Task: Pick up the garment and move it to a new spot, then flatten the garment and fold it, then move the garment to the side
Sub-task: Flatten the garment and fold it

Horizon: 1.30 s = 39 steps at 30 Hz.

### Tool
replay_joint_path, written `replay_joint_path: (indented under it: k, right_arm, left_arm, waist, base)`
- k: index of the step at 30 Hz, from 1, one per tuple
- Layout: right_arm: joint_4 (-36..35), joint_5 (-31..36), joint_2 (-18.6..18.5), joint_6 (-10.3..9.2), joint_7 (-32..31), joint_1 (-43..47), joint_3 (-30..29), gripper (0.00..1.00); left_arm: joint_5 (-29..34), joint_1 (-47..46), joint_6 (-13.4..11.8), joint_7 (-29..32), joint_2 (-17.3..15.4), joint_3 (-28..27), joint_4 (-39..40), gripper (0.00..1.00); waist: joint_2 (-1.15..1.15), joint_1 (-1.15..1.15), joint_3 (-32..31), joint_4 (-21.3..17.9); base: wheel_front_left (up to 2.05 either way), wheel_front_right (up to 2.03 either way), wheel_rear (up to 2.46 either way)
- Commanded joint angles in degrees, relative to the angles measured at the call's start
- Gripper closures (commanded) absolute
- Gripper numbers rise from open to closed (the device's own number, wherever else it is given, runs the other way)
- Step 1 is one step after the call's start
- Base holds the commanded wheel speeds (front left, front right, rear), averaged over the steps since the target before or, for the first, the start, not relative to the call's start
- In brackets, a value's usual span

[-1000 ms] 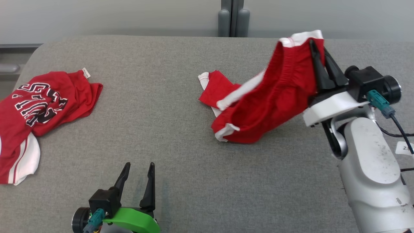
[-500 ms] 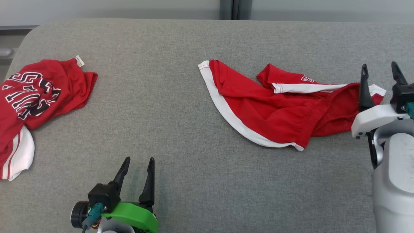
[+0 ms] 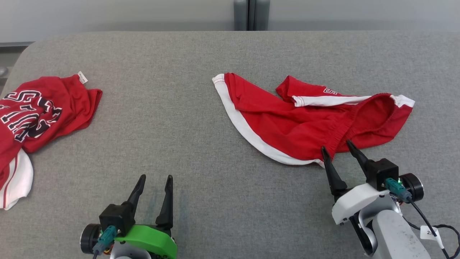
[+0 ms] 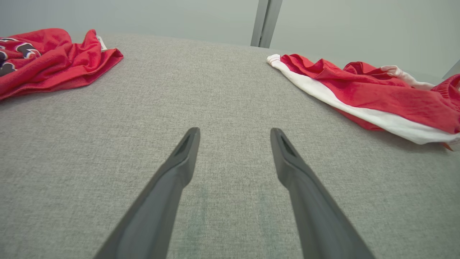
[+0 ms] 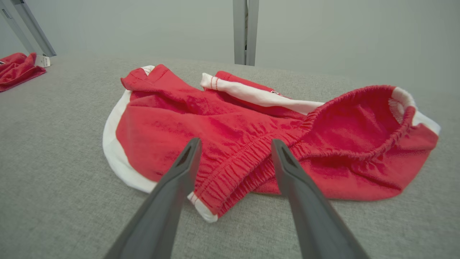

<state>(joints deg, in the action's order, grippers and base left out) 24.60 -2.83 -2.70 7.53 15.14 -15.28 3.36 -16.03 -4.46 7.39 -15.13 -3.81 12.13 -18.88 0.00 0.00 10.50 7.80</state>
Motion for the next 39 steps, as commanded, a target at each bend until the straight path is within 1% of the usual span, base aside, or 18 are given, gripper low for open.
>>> replay_joint_path:
  k: [1, 9, 10, 11, 12, 13, 21, 25, 29, 35, 39]
  right_arm:
    - [0.62, -1.28, -0.34, -0.08, 0.02, 0.63, 0.42, 0.00]
    - [4.46, -6.39, -0.36, -0.08, 0.02, -0.41, 1.61, 0.00]
    - [4.67, -7.43, -0.36, -0.08, 0.02, -0.62, 1.86, 0.05]
    - [4.74, -8.23, -0.35, -0.08, 0.02, -0.79, 2.02, 0.31]
    - [5.06, -9.08, -0.35, -0.08, 0.02, -0.86, 2.10, 0.70]
    - [5.26, -9.52, -0.35, -0.08, 0.02, -0.98, 2.11, 1.00]
    - [7.51, -11.79, -0.38, -0.08, 0.02, -2.00, 0.93, 1.00]
    - [6.19, -12.26, -0.34, -0.08, 0.02, -1.94, -0.37, 1.00]
    - [3.42, -12.43, -0.36, -0.08, 0.02, 0.40, -2.22, 1.00]
    - [-1.83, -9.09, -0.35, -0.08, 0.01, 5.98, -6.47, 1.00]
    - [-4.42, -5.79, -0.32, -0.08, 0.02, 8.12, -9.47, 1.00]
  left_arm:
    - [0.53, 0.21, 0.15, -0.02, 0.09, -0.07, 0.12, 0.00]
    - [0.53, -0.14, 0.15, -0.03, -0.26, 0.11, -0.19, 0.00]
    - [0.49, -0.15, 0.15, -0.03, -0.30, 0.14, -0.28, 0.00]
    - [0.47, -0.16, 0.15, -0.03, -0.32, 0.15, -0.33, 0.00]
    - [0.45, -0.19, 0.15, -0.03, -0.32, 0.16, -0.39, 0.00]
    - [0.46, -0.22, 0.15, -0.03, -0.31, 0.17, -0.45, 0.00]
    - [0.77, -0.43, 0.15, -0.03, -0.22, 0.03, -0.70, 0.00]
    - [0.88, 0.01, 0.15, -0.02, -0.35, -0.24, -0.79, 0.00]
    - [1.11, 1.59, 0.15, -0.02, -0.45, -0.22, -0.71, 0.00]
    - [1.32, 3.27, 0.15, -0.02, -0.06, 0.57, -0.20, 0.00]
    - [0.71, 3.19, 0.15, -0.02, 0.19, 1.43, 0.67, 0.00]
  waist:
    - [0.00, 0.00, 0.15, 0.08]
    - [0.00, 0.00, 0.75, 1.16]
    - [0.00, 0.00, 0.76, 1.27]
    - [0.00, 0.00, 0.78, 1.34]
    - [0.00, 0.00, 0.78, 1.39]
    - [0.00, 0.00, 0.77, 1.42]
    - [0.00, 0.00, 0.71, 1.18]
    - [0.00, 0.00, 0.24, 0.41]
    - [0.00, 0.00, -1.21, -1.17]
    - [0.00, 0.00, -3.53, -4.25]
    - [0.00, 0.00, -3.34, -5.94]
  base:
    - [0.00, 0.00, 0.00]
    - [0.00, 0.00, 0.00]
    - [0.00, 0.00, 0.00]
    - [0.00, 0.00, 0.00]
    - [0.00, 0.00, 0.00]
    - [0.00, 0.00, 0.00]
    - [0.00, 0.00, 0.00]
    - [0.00, 0.00, 0.00]
    - [0.00, 0.00, 0.00]
    - [0.00, 0.00, 0.00]
    - [0.00, 0.00, 0.00]
